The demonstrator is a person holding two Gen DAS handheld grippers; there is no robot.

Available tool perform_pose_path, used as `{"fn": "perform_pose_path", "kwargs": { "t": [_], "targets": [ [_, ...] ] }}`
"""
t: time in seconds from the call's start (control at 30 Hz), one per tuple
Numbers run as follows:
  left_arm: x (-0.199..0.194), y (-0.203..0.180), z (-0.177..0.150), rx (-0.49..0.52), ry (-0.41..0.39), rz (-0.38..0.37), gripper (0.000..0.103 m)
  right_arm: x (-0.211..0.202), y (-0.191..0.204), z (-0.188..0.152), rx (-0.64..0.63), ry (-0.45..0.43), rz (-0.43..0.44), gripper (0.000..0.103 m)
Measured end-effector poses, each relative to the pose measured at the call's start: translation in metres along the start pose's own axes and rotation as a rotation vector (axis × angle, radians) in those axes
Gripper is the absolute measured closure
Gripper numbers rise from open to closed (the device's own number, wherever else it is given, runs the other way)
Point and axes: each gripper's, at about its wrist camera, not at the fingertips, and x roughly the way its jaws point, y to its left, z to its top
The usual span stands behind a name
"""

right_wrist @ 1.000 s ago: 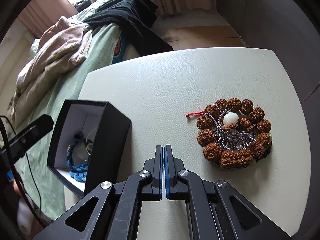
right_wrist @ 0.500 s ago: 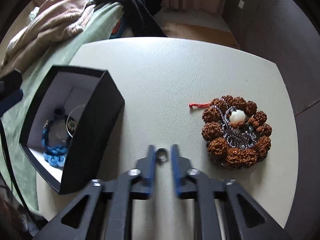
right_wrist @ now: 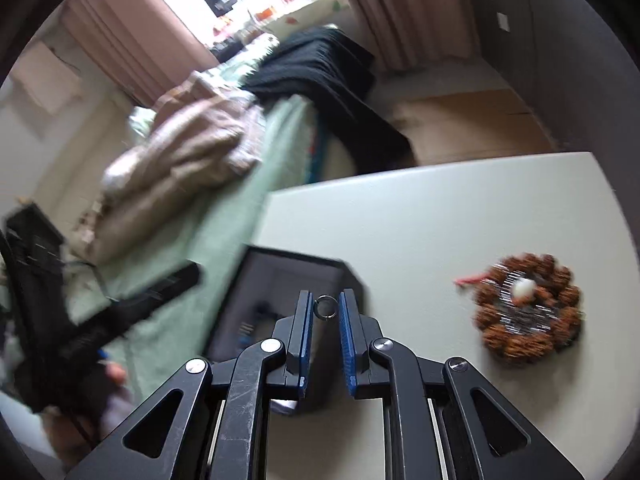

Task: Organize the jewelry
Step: 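Carry the silver ring to the box and release it with the right gripper, then grasp the brown rudraksha bead bracelet with the right gripper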

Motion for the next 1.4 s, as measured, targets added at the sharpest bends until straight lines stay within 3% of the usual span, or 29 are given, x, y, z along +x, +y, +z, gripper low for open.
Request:
{"fn": "perform_pose_path", "kwargs": {
  "t": [0.07, 0.13, 0.37, 0.57, 0.87, 1.03, 1.1, 1.27, 1.4],
  "targets": [
    [-0.001, 0.0, -0.001, -0.002, -0.003, 0.004, 0.038, 0.0, 0.004, 0.003, 0.017, -0.009, 0.055, 0.026],
    [-0.002, -0.001, -0.002, -0.004, -0.004, 0.003, 0.037, -0.009, 0.003, 0.002, 0.018, -0.066, 0.012, 0.019],
    [-0.002, -0.015, -0.01, 0.015, -0.001, -0.001, 0.038, -0.034, -0.024, -0.004, 0.069, -0.078, -0.07, 0.019],
    [0.0, -0.04, -0.018, 0.019, -0.008, -0.049, 0.038, -0.06, -0.048, -0.007, 0.124, -0.11, -0.107, 0.019],
    [0.012, -0.092, -0.033, 0.131, -0.017, -0.075, 0.038, -0.081, -0.095, -0.015, 0.265, -0.117, -0.164, 0.019],
    [0.024, -0.112, -0.028, 0.135, 0.059, -0.113, 0.038, -0.087, -0.114, -0.017, 0.338, -0.106, -0.189, 0.02],
    [0.026, -0.12, -0.022, 0.142, 0.063, -0.098, 0.038, -0.089, -0.124, -0.019, 0.369, -0.095, -0.215, 0.024],
    [0.026, -0.137, -0.008, 0.16, 0.056, -0.099, 0.04, -0.076, -0.154, -0.02, 0.467, -0.043, -0.222, 0.048],
    [0.032, -0.138, -0.014, 0.156, 0.016, -0.16, 0.04, -0.06, -0.163, -0.02, 0.494, 0.002, -0.204, 0.054]
  ]
}}
